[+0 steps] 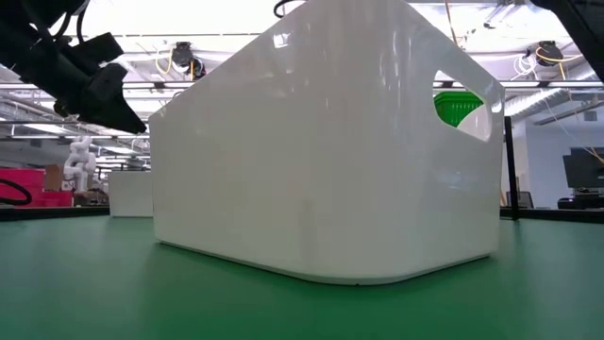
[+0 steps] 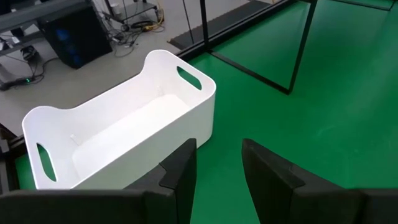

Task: Stack baskets on shelf by color
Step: Stack the top orange bin on top of the orange bin on the shelf

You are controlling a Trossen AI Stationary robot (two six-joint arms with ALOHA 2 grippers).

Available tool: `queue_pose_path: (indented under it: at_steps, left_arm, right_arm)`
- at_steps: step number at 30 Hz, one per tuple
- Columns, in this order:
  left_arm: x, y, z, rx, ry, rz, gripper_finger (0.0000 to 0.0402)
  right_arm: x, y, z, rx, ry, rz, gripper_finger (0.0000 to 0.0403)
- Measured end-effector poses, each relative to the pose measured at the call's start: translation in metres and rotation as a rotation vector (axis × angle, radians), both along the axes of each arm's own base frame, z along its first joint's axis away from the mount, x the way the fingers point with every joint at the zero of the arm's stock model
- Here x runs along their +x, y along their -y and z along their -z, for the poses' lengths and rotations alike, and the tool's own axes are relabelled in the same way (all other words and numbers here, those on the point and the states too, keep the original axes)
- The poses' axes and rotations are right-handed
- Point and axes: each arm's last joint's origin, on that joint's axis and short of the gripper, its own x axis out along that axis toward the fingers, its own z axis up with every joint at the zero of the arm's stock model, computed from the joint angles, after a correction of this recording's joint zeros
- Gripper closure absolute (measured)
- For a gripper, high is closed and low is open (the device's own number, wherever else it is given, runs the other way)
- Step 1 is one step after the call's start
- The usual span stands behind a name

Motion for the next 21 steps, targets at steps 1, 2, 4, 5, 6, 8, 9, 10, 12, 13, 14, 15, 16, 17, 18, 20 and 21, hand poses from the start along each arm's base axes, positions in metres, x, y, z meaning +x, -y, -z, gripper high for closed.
queue_pose_path:
  at_steps: [1,2,4,5,6,8,9,10,12,13,14,15,16,17,18,20,21]
  left_arm:
    - [0.000,0.000,0.000,0.000,0.000,0.000,0.0270]
    - [0.000,0.000,0.000,0.000,0.001,0.000,0.0270]
    - [0.000,0.000,0.000,0.000,0.000,0.000,0.0270]
    - [0.000,0.000,0.000,0.000,0.000,0.000,0.0270]
    - [0.000,0.000,0.000,0.000,0.000,0.000,0.0270]
    - [0.000,0.000,0.000,-0.001,0.001,0.000,0.0270]
    - [0.000,0.000,0.000,-0.001,0.000,0.000,0.0270]
    - [0.000,0.000,0.000,-0.001,0.000,0.000,0.0270]
    - [0.000,0.000,0.000,-0.008,-0.001,0.005,0.0270]
    - [0.000,0.000,0.000,-0.015,-0.003,0.012,0.0270]
    - [0.000,0.001,0.001,-0.024,-0.006,0.020,0.0270]
    - [0.000,0.001,0.001,-0.031,-0.008,0.025,0.0270]
    - [0.000,0.001,0.001,-0.037,-0.010,0.031,0.0270]
    - [0.000,0.001,0.001,-0.041,-0.011,0.034,0.0270]
    - [0.000,0.001,0.001,-0.042,-0.011,0.035,0.0270]
    - [0.000,0.001,0.001,-0.042,-0.016,0.037,0.0270]
    - [0.000,0.001,0.002,-0.039,-0.025,0.039,0.0270]
  right_arm:
    - [-0.001,0.000,-0.001,-0.001,0.003,0.000,0.0287]
    - [-0.002,-0.001,-0.003,-0.003,0.009,0.002,0.0276]
    - [-0.005,-0.002,-0.007,-0.008,0.028,0.017,0.0259]
    - [-0.008,-0.003,-0.010,-0.009,0.040,0.027,0.0253]
    - [-0.010,-0.004,-0.013,-0.004,0.056,0.037,0.0249]
    - [-0.016,-0.004,-0.019,0.065,0.106,0.047,0.0246]
    - [-0.018,-0.003,-0.021,0.117,0.132,0.044,0.0246]
    - [-0.020,-0.002,-0.022,0.162,0.151,0.034,0.0247]
    - [-0.021,0.002,-0.022,0.184,0.157,0.032,0.0252]
    - [-0.022,0.004,-0.021,0.174,0.150,0.035,0.0254]
    - [-0.022,0.006,-0.021,0.164,0.141,0.027,0.0255]
    - [-0.023,0.008,-0.020,0.162,0.134,0.011,0.0255]
    - [-0.022,0.008,-0.018,0.163,0.127,-0.009,0.0255]
    - [-0.023,0.009,-0.017,0.165,0.118,-0.026,0.0253]
    - [-0.023,0.010,-0.016,0.165,0.109,-0.036,0.0250]
    - [-0.022,0.012,-0.011,0.168,0.100,-0.039,0.0242]
    - [-0.021,0.014,-0.006,0.169,0.098,-0.035,0.0237]
